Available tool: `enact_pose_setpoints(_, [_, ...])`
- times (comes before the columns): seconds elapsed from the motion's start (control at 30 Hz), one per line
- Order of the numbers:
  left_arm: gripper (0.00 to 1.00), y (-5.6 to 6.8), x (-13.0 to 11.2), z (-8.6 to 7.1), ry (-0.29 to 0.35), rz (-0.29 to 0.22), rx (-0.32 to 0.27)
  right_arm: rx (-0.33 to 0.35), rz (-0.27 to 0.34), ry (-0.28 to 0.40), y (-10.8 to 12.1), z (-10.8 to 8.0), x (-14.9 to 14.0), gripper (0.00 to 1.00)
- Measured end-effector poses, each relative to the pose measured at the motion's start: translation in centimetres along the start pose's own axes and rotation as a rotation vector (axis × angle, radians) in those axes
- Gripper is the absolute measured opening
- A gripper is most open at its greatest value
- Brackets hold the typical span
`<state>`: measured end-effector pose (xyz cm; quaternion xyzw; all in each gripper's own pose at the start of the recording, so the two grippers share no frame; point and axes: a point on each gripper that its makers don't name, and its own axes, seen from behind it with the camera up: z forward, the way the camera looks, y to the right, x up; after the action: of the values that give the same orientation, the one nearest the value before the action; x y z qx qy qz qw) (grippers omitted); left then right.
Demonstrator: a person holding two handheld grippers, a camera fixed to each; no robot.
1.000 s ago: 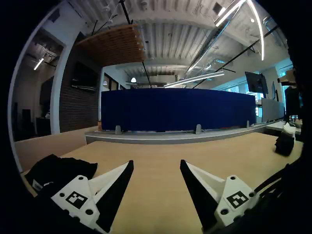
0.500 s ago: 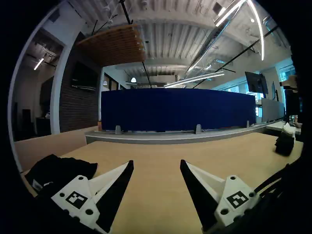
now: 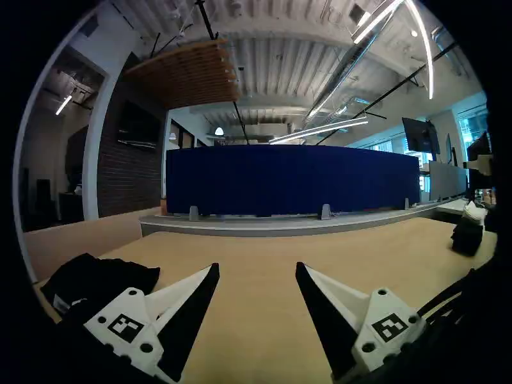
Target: Fold towel
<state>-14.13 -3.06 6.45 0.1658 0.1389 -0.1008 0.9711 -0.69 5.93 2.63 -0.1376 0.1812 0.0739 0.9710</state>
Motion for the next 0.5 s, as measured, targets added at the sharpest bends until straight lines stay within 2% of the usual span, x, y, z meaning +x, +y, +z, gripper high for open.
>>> enact_pose_setpoints(0.5, [0.88,0.1,0.0,0.1,0.000,0.000,0.000,-0.001,0.035,-0.047,0.7,0.3,-9.0,1.00])
